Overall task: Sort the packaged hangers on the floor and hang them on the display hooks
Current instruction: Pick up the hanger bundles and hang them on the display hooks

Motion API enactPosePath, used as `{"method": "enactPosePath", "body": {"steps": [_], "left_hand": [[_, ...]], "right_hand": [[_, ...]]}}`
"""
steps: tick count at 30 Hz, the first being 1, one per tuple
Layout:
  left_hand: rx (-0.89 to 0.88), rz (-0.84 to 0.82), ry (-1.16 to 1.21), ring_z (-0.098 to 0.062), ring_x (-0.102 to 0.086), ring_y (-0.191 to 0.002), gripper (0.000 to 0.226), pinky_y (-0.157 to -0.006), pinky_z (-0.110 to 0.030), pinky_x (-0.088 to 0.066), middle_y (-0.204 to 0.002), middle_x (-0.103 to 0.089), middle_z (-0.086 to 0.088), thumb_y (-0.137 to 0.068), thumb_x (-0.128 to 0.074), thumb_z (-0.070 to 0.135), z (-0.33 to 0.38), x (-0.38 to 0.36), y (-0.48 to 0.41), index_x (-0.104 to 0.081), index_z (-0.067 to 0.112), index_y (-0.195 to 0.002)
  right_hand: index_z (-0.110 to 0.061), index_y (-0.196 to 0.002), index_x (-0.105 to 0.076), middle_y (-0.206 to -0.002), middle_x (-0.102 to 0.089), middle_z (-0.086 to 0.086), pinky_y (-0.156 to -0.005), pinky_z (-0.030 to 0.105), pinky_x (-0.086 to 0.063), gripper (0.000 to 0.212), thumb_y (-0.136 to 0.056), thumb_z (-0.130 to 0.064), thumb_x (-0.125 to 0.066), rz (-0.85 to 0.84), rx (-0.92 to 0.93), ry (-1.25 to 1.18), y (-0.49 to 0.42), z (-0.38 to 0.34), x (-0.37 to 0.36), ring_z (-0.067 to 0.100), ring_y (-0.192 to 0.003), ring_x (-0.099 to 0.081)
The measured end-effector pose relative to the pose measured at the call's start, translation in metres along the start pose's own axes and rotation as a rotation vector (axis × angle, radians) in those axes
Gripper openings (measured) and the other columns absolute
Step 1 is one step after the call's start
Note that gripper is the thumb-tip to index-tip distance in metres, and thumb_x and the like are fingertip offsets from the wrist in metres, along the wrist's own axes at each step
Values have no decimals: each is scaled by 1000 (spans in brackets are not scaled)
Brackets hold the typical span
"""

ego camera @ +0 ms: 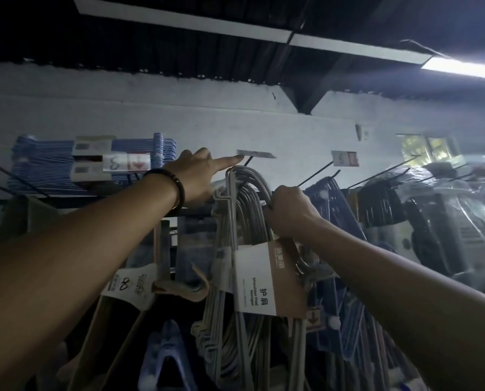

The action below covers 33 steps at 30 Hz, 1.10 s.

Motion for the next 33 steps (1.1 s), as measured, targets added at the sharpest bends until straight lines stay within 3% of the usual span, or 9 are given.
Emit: {"method": "enactPosePath", "body": {"steps": [4, 9, 14, 19, 23, 28, 33], "left_hand": [[-14, 32, 76, -25, -51, -102, 114, -78, -44, -59, -132, -45, -1, -81, -52, -7, 3, 5, -6, -5, 75, -144], [-17, 72, -2, -22, -48, -99, 107, -68, -39, -56, -131, -46, -1, -85, -52, -3, 6, 3, -11, -6, 71, -147], [9, 37, -17, -28, -50, -98, 106, -79, -47, -57, -135, -47, -9, -88, -50, -3, 3, 3, -14, 1, 67, -150], [9, 43, -31, -31, -52, -104, 100, -78, -45, -55, -144, -46, -9, -90, -51, 1, 7, 7, -17, -4, 62, -154], [21, 11, -55, -35, -49, -116, 101, -85, -48, -55, -147, -43, -8, -90, -52, 3, 6, 5, -15, -1, 64, -152], [34, 13, -34, -28, -49, -97, 107, -79, -46, -57, -139, -47, -8, -88, -51, -1, -1, 2, -12, 4, 68, -149], [45, 14, -22, -27, -47, -97, 109, -78, -44, -55, -135, -49, -8, -86, -49, -4, -3, 3, -10, 2, 68, -149]], "right_hand": [[-9, -87, -61, -71, -56, 2, -49, 24, -43, 20, -101, -23, -59, 25, -14, 38, -10, 0, 2, 11, -59, -54], [-12, -83, -56, -73, -58, 5, -45, 23, -37, 23, -102, -26, -60, 54, -6, 40, -25, -5, 1, 10, -57, -50], [-15, -73, -51, -75, -61, 6, -48, 24, -42, 28, -97, -23, -62, 78, -51, -40, -37, -3, 2, 15, -62, -59], [-10, -89, -63, -76, -66, 7, -59, 30, -57, 20, -98, -28, -64, 41, -74, -3, -40, 8, -2, 24, -71, -69], [-11, -86, -59, -74, -56, 5, -61, 31, -50, 14, -96, -20, -62, 29, -112, -24, -49, 11, -16, 26, -73, -63], [-7, -93, -63, -73, -55, 3, -50, 24, -41, 8, -95, -15, -62, 5, -87, -27, -65, 1, -31, 14, -62, -55], [-8, -103, -64, -75, -50, 2, -65, 29, -45, 10, -100, -15, -58, 73, 2, 54, -72, -11, -39, 22, -74, -55]]}}
Point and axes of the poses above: each hand's wrist, its own y-axis away from the middle knuckle, its own x-axis out of the back of the hand, z = x × y, the point moved 1 cm from there along -y, towards the middle knuckle
